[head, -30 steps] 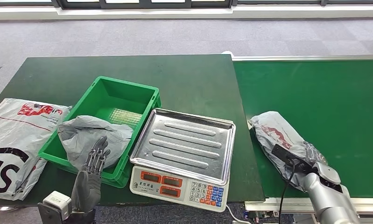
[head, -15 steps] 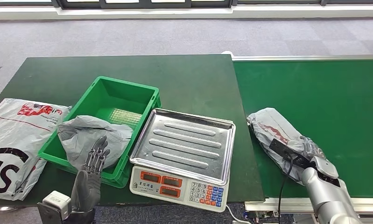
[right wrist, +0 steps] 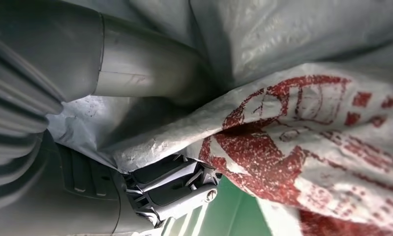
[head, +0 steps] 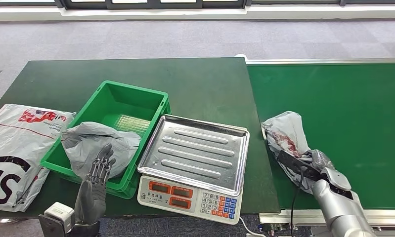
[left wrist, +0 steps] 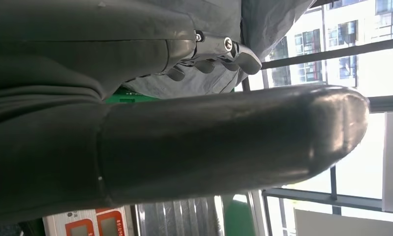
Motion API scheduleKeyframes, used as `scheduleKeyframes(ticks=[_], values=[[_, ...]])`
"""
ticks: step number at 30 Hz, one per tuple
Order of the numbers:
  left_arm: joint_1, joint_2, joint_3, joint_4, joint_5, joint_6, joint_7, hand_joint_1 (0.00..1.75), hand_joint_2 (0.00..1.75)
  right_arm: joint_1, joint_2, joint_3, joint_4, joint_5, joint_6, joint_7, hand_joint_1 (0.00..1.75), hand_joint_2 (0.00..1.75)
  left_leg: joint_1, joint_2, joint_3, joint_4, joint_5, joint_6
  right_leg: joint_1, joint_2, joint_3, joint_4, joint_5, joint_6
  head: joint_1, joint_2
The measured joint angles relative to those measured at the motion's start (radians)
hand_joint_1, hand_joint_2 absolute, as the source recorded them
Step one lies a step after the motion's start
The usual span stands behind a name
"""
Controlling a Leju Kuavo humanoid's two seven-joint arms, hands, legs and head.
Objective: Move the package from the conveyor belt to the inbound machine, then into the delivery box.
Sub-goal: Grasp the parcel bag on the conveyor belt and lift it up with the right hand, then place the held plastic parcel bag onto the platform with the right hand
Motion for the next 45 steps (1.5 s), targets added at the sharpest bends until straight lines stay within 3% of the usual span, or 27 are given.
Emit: scheduleKeyframes(ticks=[10, 13, 16, 19, 21, 24, 29, 35, 40, 45], values=[[0.000, -0.001, 0.002, 0.000, 0.000, -0.003, 0.000, 0.00, 0.00, 0.007, 0.011, 0.006, -0.001, -0.001, -0.003, -0.001, 1.75, 1.75, 0.000, 0.000, 0.000, 0.000, 0.000, 0.000, 0.000, 0.000, 0.000, 0.000, 0.000, 0.000, 0.000, 0.000], [0.001, -0.002, 0.003, 0.000, 0.000, -0.007, 0.002, 0.00, 0.00, 0.022, 0.014, 0.007, -0.018, 0.000, -0.047, -0.004, 1.75, 1.75, 0.000, 0.000, 0.000, 0.000, 0.000, 0.000, 0.000, 0.000, 0.000, 0.000, 0.000, 0.000, 0.000, 0.000], [0.007, -0.013, 0.012, -0.006, -0.004, -0.015, 0.003, 0.00, 0.00, 0.065, 0.041, 0.007, -0.099, -0.002, -0.261, -0.038, 1.75, 1.75, 0.000, 0.000, -0.001, 0.000, 0.000, 0.000, 0.000, 0.000, 0.000, 0.001, 0.000, 0.000, 0.000, 0.000], [0.018, -0.028, 0.022, -0.017, -0.017, -0.022, -0.001, 0.00, 0.00, 0.156, 0.110, 0.006, -0.347, -0.038, -0.543, -0.118, 1.75, 1.75, 0.001, 0.000, -0.001, 0.000, 0.000, -0.001, 0.001, 0.000, -0.002, 0.001, -0.001, -0.001, 0.000, 0.000], [0.020, -0.033, 0.025, -0.019, -0.025, -0.023, -0.005, 0.00, 0.00, 0.225, 0.167, 0.011, -0.557, -0.074, -0.640, -0.175, 1.75, 1.75, 0.003, 0.000, -0.001, 0.000, -0.001, -0.001, 0.003, 0.000, -0.002, 0.001, -0.002, -0.003, 0.000, 0.000], [0.020, -0.033, 0.026, -0.015, -0.026, -0.016, -0.010, 0.00, 0.00, 0.305, 0.242, 0.039, -0.808, -0.097, -0.700, -0.229, 1.75, 1.75, 0.005, -0.001, -0.001, -0.001, -0.001, -0.003, 0.005, -0.001, -0.001, 0.001, -0.003, -0.004, 0.000, 0.000], [0.017, -0.033, 0.026, -0.002, -0.025, 0.006, -0.015, 0.00, 0.00, 0.353, 0.314, 0.115, -1.037, -0.085, -0.719, -0.254, 1.75, 1.75, 0.005, 0.004, 0.000, -0.001, -0.002, -0.005, 0.005, 0.002, -0.002, 0.001, -0.003, -0.005, 0.000, 0.000], [0.013, -0.032, 0.026, 0.011, -0.018, 0.005, -0.009, 0.00, 0.00, 0.355, 0.339, 0.163, -1.150, -0.063, -0.691, -0.218, 1.75, 1.75, 0.005, 0.005, 0.001, 0.000, -0.002, -0.004, 0.005, 0.002, -0.001, 0.001, -0.002, -0.005, 0.000, 0.000], [0.005, -0.029, 0.026, 0.021, -0.018, -0.001, 0.000, 0.00, 0.00, 0.346, 0.339, 0.170, -1.154, -0.111, -0.619, -0.218, 1.75, 1.75, 0.005, 0.005, 0.001, 0.000, -0.001, -0.005, 0.005, 0.003, -0.001, 0.001, -0.001, -0.006, 0.000, 0.000], [-0.024, -0.021, 0.011, 0.046, -0.016, -0.007, 0.008, 0.00, 0.00, 0.252, 0.354, 0.199, -1.007, -0.214, -0.498, -0.250, 1.75, 1.75, 0.005, 0.007, 0.002, 0.000, 0.000, -0.006, 0.005, 0.005, -0.001, 0.001, 0.000, -0.007, 0.000, 0.000]])
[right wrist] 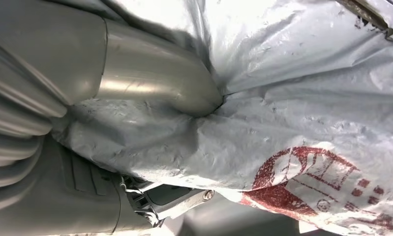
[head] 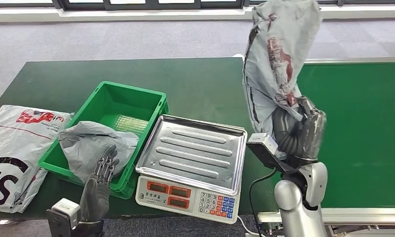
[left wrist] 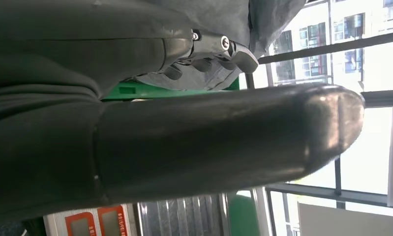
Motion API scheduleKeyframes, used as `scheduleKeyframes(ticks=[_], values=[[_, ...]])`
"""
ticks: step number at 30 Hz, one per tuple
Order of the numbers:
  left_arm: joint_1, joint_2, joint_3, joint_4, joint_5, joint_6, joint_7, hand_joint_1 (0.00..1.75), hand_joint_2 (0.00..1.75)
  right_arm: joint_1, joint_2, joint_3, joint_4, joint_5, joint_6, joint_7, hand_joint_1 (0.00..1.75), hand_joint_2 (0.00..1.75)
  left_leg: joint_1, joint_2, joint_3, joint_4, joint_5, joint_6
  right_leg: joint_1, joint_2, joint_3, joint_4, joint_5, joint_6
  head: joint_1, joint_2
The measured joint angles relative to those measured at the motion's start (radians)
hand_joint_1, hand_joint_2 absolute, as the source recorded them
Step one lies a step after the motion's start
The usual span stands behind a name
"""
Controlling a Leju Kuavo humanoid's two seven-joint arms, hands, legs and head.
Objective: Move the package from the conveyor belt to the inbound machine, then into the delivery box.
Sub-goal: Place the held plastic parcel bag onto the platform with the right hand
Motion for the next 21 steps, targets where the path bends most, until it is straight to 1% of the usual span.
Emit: scheduleKeyframes(ticks=[3, 5, 9, 12, 14, 17, 21], values=[[-0.019, 0.006, -0.018, 0.025, 0.009, -0.001, 0.006, 0.00, 0.00, -0.077, 0.028, 0.030, 0.151, -0.047, 0.052, -0.032, 1.75, 1.75, 0.001, 0.000, 0.000, 0.000, 0.002, -0.002, 0.001, 0.000, 0.000, 0.000, 0.001, -0.001, 0.000, 0.000], [-0.030, 0.009, -0.031, 0.037, 0.015, -0.001, 0.008, 0.00, 0.00, -0.120, 0.057, 0.058, 0.258, -0.063, 0.064, -0.052, 1.75, 1.75, 0.001, 0.001, 0.001, 0.000, 0.002, -0.003, 0.001, 0.002, -0.001, 0.000, 0.002, -0.002, 0.000, 0.000], [-0.041, 0.013, -0.046, 0.050, 0.023, 0.010, 0.008, 0.00, 0.00, -0.168, 0.102, 0.107, 0.406, -0.083, 0.079, -0.070, 1.75, 1.75, 0.002, 0.000, 0.000, 0.000, 0.002, -0.003, 0.002, 0.002, -0.001, 0.001, 0.002, -0.002, 0.000, 0.000], [-0.042, 0.013, -0.050, 0.051, 0.032, 0.025, 0.001, 0.00, 0.00, -0.186, 0.128, 0.144, 0.487, -0.109, 0.114, -0.078, 1.75, 1.75, 0.002, 0.002, 0.000, 0.000, 0.002, -0.003, 0.002, 0.003, -0.002, 0.001, 0.002, -0.003, 0.000, 0.000], [-0.042, 0.013, -0.050, 0.050, 0.033, 0.029, -0.001, 0.00, 0.00, -0.189, 0.141, 0.168, 0.524, -0.115, 0.121, -0.080, 1.75, 1.75, 0.002, 0.001, 0.000, 0.000, 0.002, -0.003, 0.002, 0.004, -0.003, 0.001, 0.002, -0.003, 0.000, 0.000], [-0.043, 0.014, -0.051, 0.047, 0.037, 0.034, -0.009, 0.00, 0.00, -0.200, 0.152, 0.189, 0.564, -0.127, 0.131, -0.081, 1.75, 1.75, 0.002, 0.001, -0.001, 0.000, 0.002, -0.003, 0.002, 0.003, -0.003, 0.001, 0.002, -0.003, 0.000, 0.000], [-0.043, 0.015, -0.056, 0.030, 0.055, 0.055, -0.047, 0.00, 0.00, -0.213, 0.160, 0.215, 0.617, -0.170, 0.176, -0.091, 1.75, 1.75, 0.002, 0.002, -0.001, 0.000, 0.002, -0.003, 0.002, 0.004, -0.003, 0.001, 0.002, -0.003, 0.000, 0.000]])
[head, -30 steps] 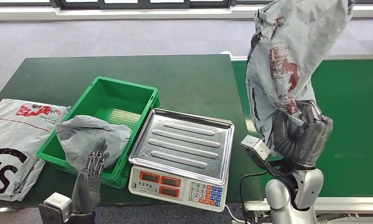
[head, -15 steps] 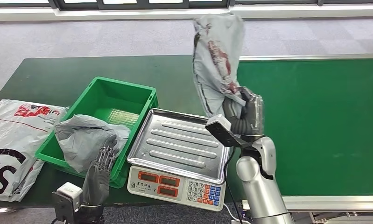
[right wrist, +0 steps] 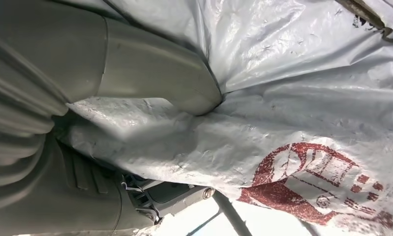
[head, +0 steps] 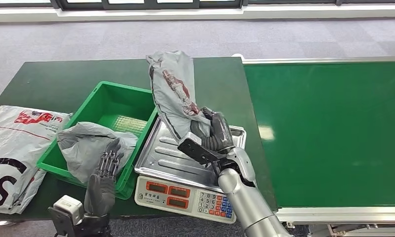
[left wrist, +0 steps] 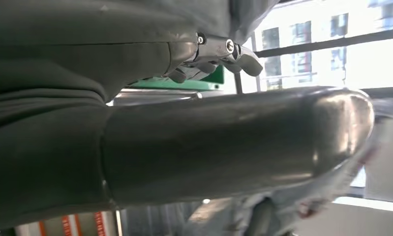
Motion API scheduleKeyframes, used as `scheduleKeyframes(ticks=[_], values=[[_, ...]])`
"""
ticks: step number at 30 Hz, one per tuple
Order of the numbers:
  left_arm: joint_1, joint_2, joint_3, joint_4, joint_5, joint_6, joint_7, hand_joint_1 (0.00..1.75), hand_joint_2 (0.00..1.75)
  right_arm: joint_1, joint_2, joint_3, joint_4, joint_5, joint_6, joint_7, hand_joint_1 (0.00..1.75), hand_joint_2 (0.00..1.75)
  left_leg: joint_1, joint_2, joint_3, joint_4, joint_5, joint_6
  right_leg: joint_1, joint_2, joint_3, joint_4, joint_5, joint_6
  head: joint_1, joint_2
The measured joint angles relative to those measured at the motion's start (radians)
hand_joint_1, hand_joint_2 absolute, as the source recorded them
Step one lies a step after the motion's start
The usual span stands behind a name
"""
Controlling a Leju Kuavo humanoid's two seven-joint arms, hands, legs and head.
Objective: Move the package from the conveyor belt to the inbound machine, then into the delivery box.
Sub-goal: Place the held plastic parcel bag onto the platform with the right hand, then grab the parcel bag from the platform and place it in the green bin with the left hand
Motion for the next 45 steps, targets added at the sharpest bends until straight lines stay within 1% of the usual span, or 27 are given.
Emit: scheduleKeyframes(ticks=[2, 3, 6, 7, 14, 21, 25, 29, 35, 41, 43, 45], values=[[0.000, 0.001, -0.003, -0.009, 0.008, 0.013, -0.009, 0.00, 0.00, 0.000, 0.002, 0.009, 0.021, -0.018, 0.012, -0.004, 1.74, 1.75, 0.000, -0.001, 0.000, 0.000, 0.000, 0.000, 0.000, 0.000, 0.000, 0.000, 0.000, 0.000, 0.000, 0.000], [0.000, 0.002, -0.004, -0.011, 0.012, 0.017, -0.010, 0.00, 0.00, 0.001, 0.002, 0.012, 0.028, -0.024, 0.017, -0.005, 1.41, 1.75, 0.000, -0.001, 0.000, 0.000, 0.000, 0.000, 0.000, -0.001, 0.000, 0.000, 0.000, 0.000, 0.000, 0.000], [0.000, 0.005, -0.010, -0.012, 0.018, 0.022, -0.012, 0.00, 0.00, 0.006, 0.001, 0.017, 0.039, -0.031, 0.030, 0.010, 0.11, 1.75, 0.000, -0.001, 0.000, 0.000, 0.000, 0.000, 0.000, -0.001, 0.000, 0.000, 0.000, 0.000, 0.000, 0.000], [-0.001, 0.006, -0.014, -0.012, 0.018, 0.022, -0.012, 0.00, 0.00, 0.010, -0.001, 0.018, 0.040, -0.031, 0.034, 0.020, 0.00, 1.75, 0.000, -0.001, 0.000, 0.000, 0.000, 0.000, 0.000, -0.001, 0.000, 0.000, 0.000, 0.000, 0.000, 0.000], [-0.003, 0.007, -0.024, -0.013, 0.014, 0.027, -0.008, 0.00, 0.00, 0.046, -0.022, 0.024, 0.019, -0.031, 0.032, 0.039, 0.00, 1.75, 0.000, -0.001, 0.000, 0.000, 0.000, 0.000, 0.000, -0.001, 0.000, 0.000, 0.000, 0.000, 0.000, 0.000], [-0.001, 0.007, -0.024, -0.021, 0.008, 0.030, -0.003, 0.00, 0.00, 0.092, -0.041, 0.031, -0.108, -0.018, 0.015, 0.064, 0.00, 1.75, 0.000, -0.001, 0.000, 0.000, 0.000, 0.000, 0.000, -0.001, 0.000, 0.000, 0.000, 0.000, 0.000, 0.000], [-0.001, 0.007, -0.024, -0.025, 0.005, 0.036, -0.003, 0.00, 0.00, 0.115, -0.051, 0.034, -0.183, -0.014, 0.012, 0.073, 0.00, 0.00, 0.000, -0.001, 0.000, 0.000, 0.000, 0.000, 0.000, -0.001, 0.000, 0.000, 0.000, 0.000, 0.000, 0.000], [0.000, 0.007, -0.024, -0.028, -0.002, 0.045, -0.002, 0.00, 0.00, 0.129, -0.060, 0.037, -0.232, -0.014, 0.012, 0.073, 0.00, 0.00, 0.000, -0.001, 0.000, 0.000, 0.000, 0.000, 0.000, -0.001, 0.000, 0.000, 0.000, 0.000, 0.000, 0.000], [0.005, 0.006, -0.023, -0.038, -0.034, 0.085, 0.011, 0.00, 0.00, 0.162, -0.068, 0.037, -0.329, -0.025, 0.003, 0.051, 0.00, 0.00, 0.000, -0.001, 0.000, 0.000, 0.000, 0.000, 0.000, -0.001, 0.000, 0.000, 0.000, 0.000, 0.000, 0.000], [0.008, 0.006, -0.022, -0.044, -0.042, 0.096, 0.012, 0.00, 0.00, 0.175, -0.071, 0.038, -0.371, -0.031, 0.000, 0.047, 0.00, 0.00, 0.000, -0.001, 0.000, 0.000, 0.000, 0.000, 0.000, -0.001, 0.000, 0.000, 0.000, 0.000, 0.000, 0.000], [0.008, 0.005, -0.022, -0.045, -0.068, 0.132, 0.010, 0.00, 0.00, 0.180, -0.071, 0.038, -0.383, -0.045, -0.020, 0.025, 0.00, 0.87, 0.000, -0.001, 0.000, 0.000, 0.000, 0.000, 0.000, -0.001, 0.000, 0.000, 0.000, 0.000, 0.000, 0.000], [0.008, 0.004, -0.023, -0.046, -0.133, 0.220, 0.016, 0.00, 0.00, 0.198, -0.071, 0.038, -0.414, -0.094, -0.092, -0.052, 0.00, 1.75, 0.000, -0.001, 0.000, 0.000, 0.000, 0.000, 0.000, -0.001, 0.000, 0.000, 0.000, 0.000, 0.000, 0.000]])
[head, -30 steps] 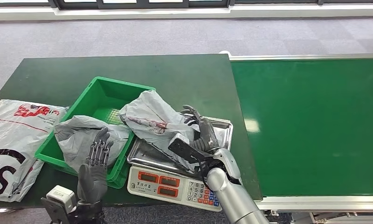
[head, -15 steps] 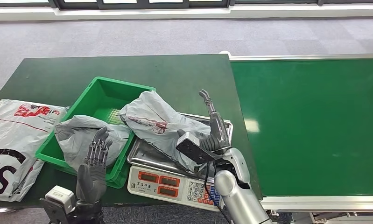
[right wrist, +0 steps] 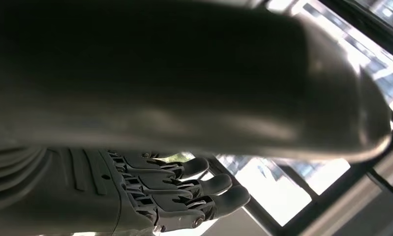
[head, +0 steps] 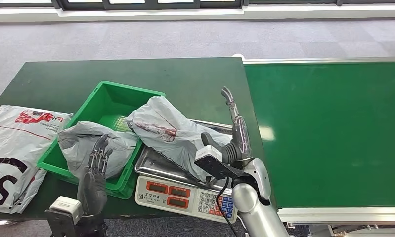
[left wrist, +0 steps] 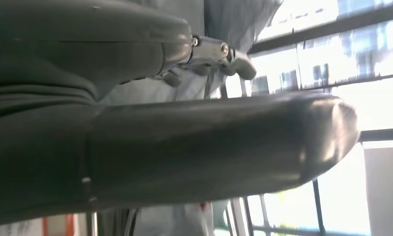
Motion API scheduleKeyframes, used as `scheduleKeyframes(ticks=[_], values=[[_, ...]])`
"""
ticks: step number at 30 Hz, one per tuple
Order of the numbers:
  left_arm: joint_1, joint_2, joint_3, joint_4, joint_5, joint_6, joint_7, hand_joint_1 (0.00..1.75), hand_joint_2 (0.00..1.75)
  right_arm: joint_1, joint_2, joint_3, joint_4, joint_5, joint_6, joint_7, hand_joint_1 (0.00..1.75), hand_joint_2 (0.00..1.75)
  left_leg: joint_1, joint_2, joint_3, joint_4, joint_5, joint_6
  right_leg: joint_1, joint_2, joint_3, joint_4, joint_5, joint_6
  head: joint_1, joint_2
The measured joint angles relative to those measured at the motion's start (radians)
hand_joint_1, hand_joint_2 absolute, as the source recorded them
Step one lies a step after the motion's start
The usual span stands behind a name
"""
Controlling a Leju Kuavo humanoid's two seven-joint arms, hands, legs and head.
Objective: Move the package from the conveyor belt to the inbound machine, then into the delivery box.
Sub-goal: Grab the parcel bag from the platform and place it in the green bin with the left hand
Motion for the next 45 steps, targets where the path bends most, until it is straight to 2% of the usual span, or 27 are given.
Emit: scheduleKeyframes(ticks=[3, 6, 10, 15, 19, 24, 34, 40, 45], values=[[-0.015, 0.004, -0.015, 0.010, -0.104, 0.116, 0.054, 0.00, 0.00, 0.043, 0.000, 0.000, -0.094, -0.103, -0.188, -0.175, 0.00, 1.75, 0.000, -0.001, 0.000, 0.000, 0.000, 0.000, 0.000, 0.000, 0.000, 0.000, 0.000, 0.000, 0.000, 0.000], [-0.094, 0.023, -0.059, 0.077, -0.270, 0.144, 0.127, 0.00, 0.00, 0.080, 0.000, 0.008, -0.200, -0.108, -0.304, -0.252, 0.00, 1.75, 0.000, -0.001, 0.000, 0.000, 0.000, 0.000, 0.000, -0.002, 0.000, 0.000, 0.000, 0.000, 0.000, 0.000], [-0.264, 0.045, -0.160, 0.251, -0.508, 0.175, 0.165, 0.00, 0.00, 0.113, 0.001, 0.025, -0.290, -0.100, -0.326, -0.263, 0.00, 1.75, -0.001, -0.001, 0.000, 0.000, 0.001, 0.001, 0.000, -0.004, 0.001, 0.000, 0.001, 0.000, 0.000, 0.000], [-0.455, 0.052, -0.299, 0.482, -0.576, 0.221, 0.138, 0.00, 0.00, 0.122, 0.001, 0.027, -0.320, -0.131, -0.327, -0.264, 0.00, 1.75, -0.001, 0.000, 0.000, 0.000, 0.003, 0.000, -0.001, -0.002, 0.000, 0.000, 0.005, 0.000, 0.000, 0.000], [-0.533, 0.051, -0.351, 0.576, -0.562, 0.228, 0.124, 0.00, 1.75, 0.127, 0.001, 0.027, -0.328, -0.147, -0.327, -0.264, 0.00, 1.75, -0.001, 0.000, 0.000, 0.000, 0.003, 0.000, -0.001, -0.002, 0.000, 0.000, 0.005, 0.000, 0.000, 0.000], [-0.579, 0.050, -0.388, 0.609, -0.530, 0.230, 0.113, 0.00, 1.75, 0.131, 0.001, 0.027, -0.339, -0.163, -0.327, -0.264, 0.00, 1.75, -0.001, 0.000, -0.001, 0.000, 0.003, 0.000, -0.001, -0.002, -0.001, 0.000, 0.005, 0.000, 0.000, 0.000], [-0.651, 0.035, -0.467, 0.649, -0.522, 0.238, 0.155, 0.00, 1.75, 0.132, 0.000, 0.027, -0.344, -0.187, -0.327, -0.264, 0.00, 1.75, -0.001, 0.000, -0.002, 0.000, 0.003, 0.000, -0.001, -0.002, -0.001, 0.000, 0.005, 0.000, 0.000, 0.000], [-0.708, 0.016, -0.498, 0.797, -0.601, 0.299, 0.207, 0.00, 1.75, 0.129, -0.001, 0.027, -0.338, -0.195, -0.327, -0.263, 0.00, 1.75, -0.001, 0.000, -0.002, 0.000, 0.003, 0.000, -0.001, -0.002, -0.001, 0.000, 0.005, 0.000, 0.000, 0.000], [-0.780, -0.013, -0.505, 0.972, -0.638, 0.342, 0.231, 0.00, 1.75, 0.126, -0.001, 0.032, -0.327, -0.184, -0.326, -0.264, 0.00, 1.75, -0.001, 0.000, -0.002, 0.000, 0.003, 0.000, -0.001, -0.002, -0.001, 0.000, 0.005, 0.000, 0.000, 0.000]])
